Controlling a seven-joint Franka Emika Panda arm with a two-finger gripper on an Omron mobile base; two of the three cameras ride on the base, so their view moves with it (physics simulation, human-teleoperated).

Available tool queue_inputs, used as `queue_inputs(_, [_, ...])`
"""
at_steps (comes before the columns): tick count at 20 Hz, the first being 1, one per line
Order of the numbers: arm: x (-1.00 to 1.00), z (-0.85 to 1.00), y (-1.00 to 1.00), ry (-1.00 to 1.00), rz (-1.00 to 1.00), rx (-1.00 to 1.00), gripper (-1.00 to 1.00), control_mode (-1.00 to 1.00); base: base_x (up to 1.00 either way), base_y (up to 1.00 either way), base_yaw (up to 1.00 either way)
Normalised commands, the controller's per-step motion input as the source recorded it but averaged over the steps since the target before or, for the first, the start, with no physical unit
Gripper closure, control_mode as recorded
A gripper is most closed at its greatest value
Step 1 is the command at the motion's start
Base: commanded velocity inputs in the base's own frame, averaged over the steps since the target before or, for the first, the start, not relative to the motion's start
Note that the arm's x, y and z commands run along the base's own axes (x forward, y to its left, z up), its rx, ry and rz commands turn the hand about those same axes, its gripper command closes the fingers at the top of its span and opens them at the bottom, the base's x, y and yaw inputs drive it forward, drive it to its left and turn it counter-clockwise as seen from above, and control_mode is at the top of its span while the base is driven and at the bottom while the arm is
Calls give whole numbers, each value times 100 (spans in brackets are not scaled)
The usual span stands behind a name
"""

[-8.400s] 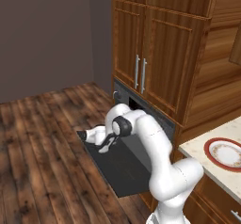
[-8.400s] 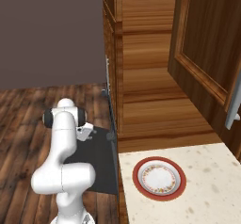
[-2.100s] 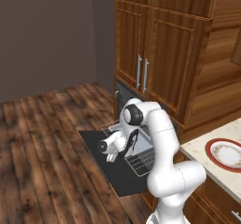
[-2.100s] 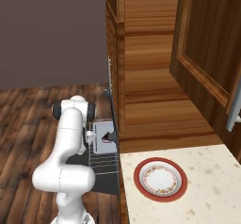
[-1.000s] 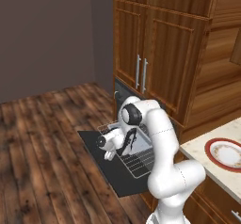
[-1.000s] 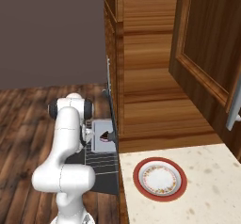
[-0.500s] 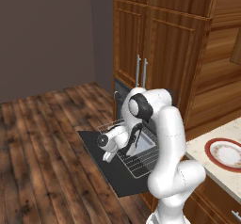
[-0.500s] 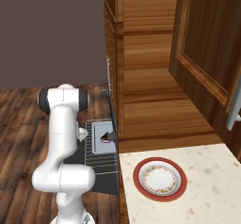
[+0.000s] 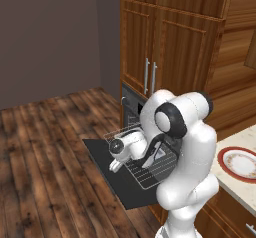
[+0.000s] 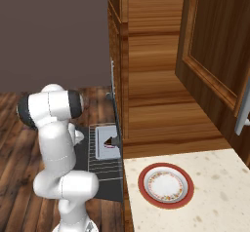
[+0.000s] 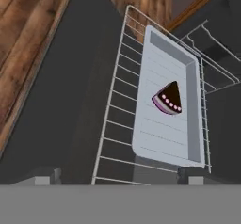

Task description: Take the baked cake out of the oven and place it on the plate for cooling. Then close the oven door.

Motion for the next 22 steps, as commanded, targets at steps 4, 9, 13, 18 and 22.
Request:
queue_inputs(4, [-1, 90, 0, 0, -7, 10, -100, -100, 0, 0, 0])
queue_inputs(9, [26, 37, 0, 5, -17, 3, -100, -100, 0, 0, 0])
queue_inputs(13, [42, 2, 0, 10, -21, 0, -100, -100, 0, 0, 0])
queue_inputs(18, [40, 0, 0, 10, -24, 0, -100, -100, 0, 0, 0])
queue_inputs(22, [20, -5, -16, 4, -23, 0, -100, -100, 0, 0, 0])
